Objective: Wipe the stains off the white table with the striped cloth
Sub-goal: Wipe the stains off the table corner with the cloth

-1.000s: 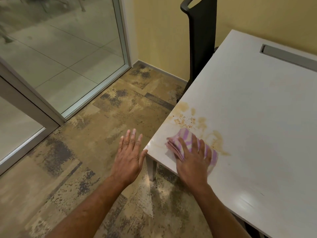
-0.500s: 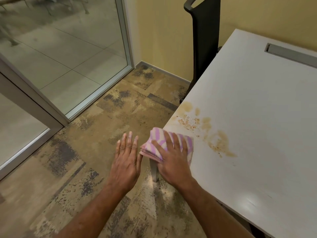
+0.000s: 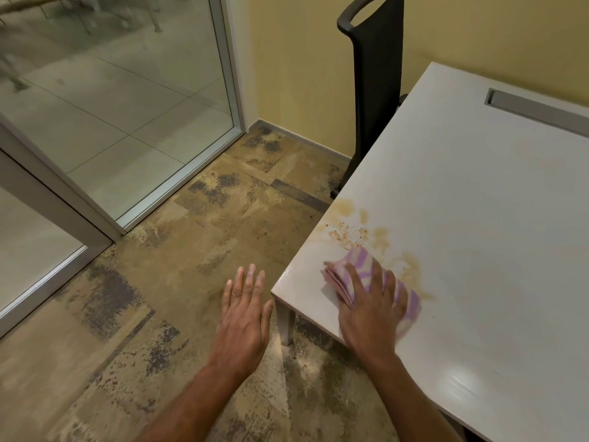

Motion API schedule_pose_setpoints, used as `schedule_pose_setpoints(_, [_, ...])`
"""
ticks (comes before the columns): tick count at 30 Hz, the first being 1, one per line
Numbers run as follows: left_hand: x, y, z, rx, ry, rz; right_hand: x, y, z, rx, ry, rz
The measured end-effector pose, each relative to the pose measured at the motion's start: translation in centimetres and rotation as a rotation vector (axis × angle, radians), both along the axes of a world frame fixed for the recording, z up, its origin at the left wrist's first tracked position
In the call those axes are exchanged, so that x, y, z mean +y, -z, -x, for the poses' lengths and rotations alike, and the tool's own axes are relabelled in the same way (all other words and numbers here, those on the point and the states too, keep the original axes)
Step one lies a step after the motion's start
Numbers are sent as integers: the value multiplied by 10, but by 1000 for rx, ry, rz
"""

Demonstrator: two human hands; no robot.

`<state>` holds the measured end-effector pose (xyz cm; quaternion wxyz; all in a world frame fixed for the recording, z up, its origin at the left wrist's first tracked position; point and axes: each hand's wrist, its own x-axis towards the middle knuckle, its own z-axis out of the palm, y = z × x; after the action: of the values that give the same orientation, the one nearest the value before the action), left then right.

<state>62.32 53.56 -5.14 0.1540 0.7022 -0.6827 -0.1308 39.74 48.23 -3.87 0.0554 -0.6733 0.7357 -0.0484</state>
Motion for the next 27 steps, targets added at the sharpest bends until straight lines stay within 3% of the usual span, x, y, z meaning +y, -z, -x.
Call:
schedule_pose_setpoints(8, [3, 23, 6, -3, 35, -23, -47, 4, -58, -14, -139, -19])
schedule_pose_setpoints(16, [7, 24, 11, -59, 31, -18, -1, -11, -48, -131, -395, 1])
schedule_pose_setpoints(22, [8, 22, 14, -110, 35, -37, 36, -2, 5, -45, -154, 19])
schedule_pose_setpoints(27, [8, 22, 13, -130, 57, -58, 4, -3, 16, 44, 24, 34])
